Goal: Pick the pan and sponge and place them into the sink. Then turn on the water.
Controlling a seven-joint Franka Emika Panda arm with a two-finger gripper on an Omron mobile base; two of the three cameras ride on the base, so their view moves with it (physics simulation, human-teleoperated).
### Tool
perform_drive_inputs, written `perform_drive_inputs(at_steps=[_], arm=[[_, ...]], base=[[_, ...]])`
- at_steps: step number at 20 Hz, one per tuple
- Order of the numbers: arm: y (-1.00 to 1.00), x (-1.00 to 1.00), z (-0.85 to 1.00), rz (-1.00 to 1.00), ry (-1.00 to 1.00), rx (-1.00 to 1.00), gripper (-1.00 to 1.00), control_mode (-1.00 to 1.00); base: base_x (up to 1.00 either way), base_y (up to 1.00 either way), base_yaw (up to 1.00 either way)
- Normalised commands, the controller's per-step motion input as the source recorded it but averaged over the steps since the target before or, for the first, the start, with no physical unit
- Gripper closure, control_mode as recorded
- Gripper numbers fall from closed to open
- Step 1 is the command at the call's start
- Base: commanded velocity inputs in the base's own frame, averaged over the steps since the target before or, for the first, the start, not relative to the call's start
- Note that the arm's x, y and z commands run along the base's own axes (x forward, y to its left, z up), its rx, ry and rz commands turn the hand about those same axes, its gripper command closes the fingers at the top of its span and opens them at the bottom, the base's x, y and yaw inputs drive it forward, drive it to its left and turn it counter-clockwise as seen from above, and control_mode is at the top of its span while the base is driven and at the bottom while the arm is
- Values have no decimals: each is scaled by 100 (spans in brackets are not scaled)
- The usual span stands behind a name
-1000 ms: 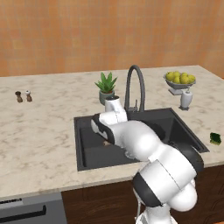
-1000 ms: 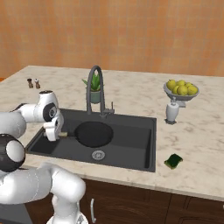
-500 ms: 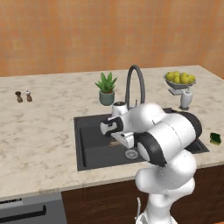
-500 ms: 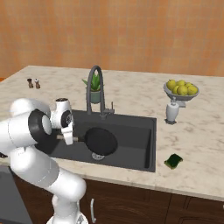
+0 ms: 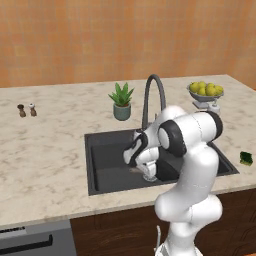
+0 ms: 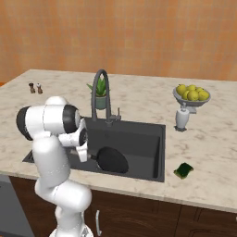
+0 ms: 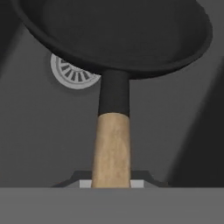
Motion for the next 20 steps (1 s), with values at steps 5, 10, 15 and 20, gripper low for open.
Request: perform_drive_inputs(at_steps=[5,10,15,20], arm=[[-2,49,-75,-1,-14,-5,100,-100],[0,53,-71,-1,-14,-4,100,-100],[0,44,-43,-3,-14,-1,-100,-100],[-2,25,-29,-1,-11,0,-100,-100]], base=[[0,0,0],[0,0,0],[0,0,0],[0,0,0]])
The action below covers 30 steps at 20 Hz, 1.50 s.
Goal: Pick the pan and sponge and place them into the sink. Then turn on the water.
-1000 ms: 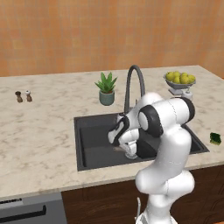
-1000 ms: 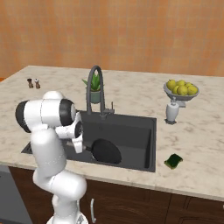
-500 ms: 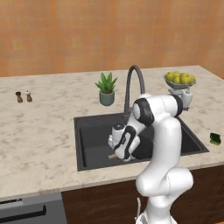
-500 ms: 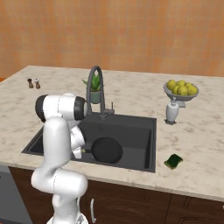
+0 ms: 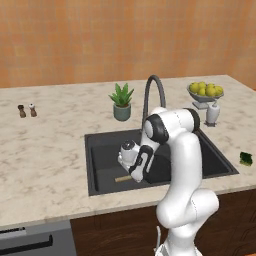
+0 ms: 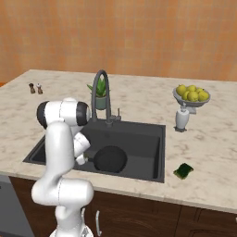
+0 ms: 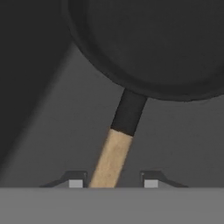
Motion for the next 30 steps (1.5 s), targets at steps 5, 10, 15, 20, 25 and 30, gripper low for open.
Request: perform_drive_inputs(at_steps=[5,10,15,20,25,30], arm=[[-3,2,17,0,-8,1,-100,-100],[13,-10,89,-3,2,0,-100,-100],[66,-26,100,-9,5,-5,-100,-100],[70,-13,100,-1,3,-14,-100,-100],[28,-32,100,1,-3,-15,-100,-100],[-19,-51,100,-3,-15,0,-100,-100]], base=[[0,0,0],[0,0,0],[0,0,0],[0,0,0],[0,0,0],[0,0,0]])
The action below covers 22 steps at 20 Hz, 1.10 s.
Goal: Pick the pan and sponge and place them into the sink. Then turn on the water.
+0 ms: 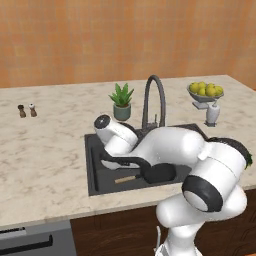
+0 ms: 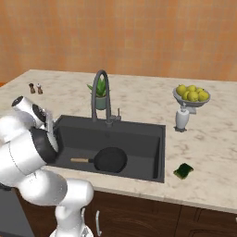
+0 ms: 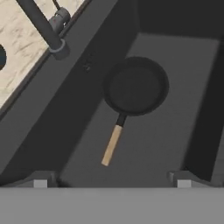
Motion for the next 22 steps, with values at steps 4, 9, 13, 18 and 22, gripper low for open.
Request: perform_drive_inputs(at_steps=[4,9,13,18,22], arm=[[-60,-56,100,-12,-6,3,-100,-100],[-86,-39,100,-16,-2,10,-100,-100],[-100,-42,86,-16,-8,16,-100,-100],[-100,-34,66,-17,-5,19,-100,-100],[-100,-25,39,-17,-2,25,-100,-100]], base=[[0,0,0],[0,0,0],[0,0,0],[0,0,0],[0,0,0]])
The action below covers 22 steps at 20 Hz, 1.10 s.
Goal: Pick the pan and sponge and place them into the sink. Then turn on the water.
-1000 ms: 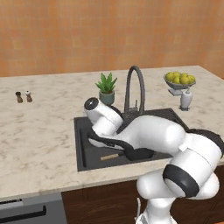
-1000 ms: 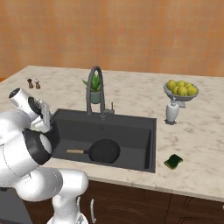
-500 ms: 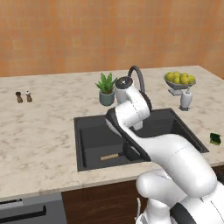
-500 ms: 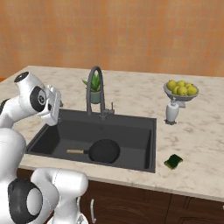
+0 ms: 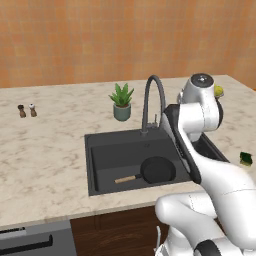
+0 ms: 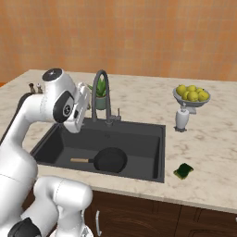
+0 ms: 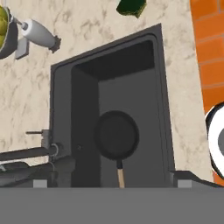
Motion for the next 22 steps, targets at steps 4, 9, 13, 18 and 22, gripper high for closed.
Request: perform_drive_inputs(at_steps=[4,9,13,18,22], arm=[[-100,-3,2,-32,2,27,-100,-100],[-100,0,0,-43,15,21,-100,-100],[-100,0,-2,-51,24,13,-100,-100],[-94,0,-15,-57,20,9,-100,-100],[-76,-6,-38,-53,4,3,-100,-100]], base=[[0,0,0],[0,0,0],[0,0,0],[0,0,0],[0,0,0]])
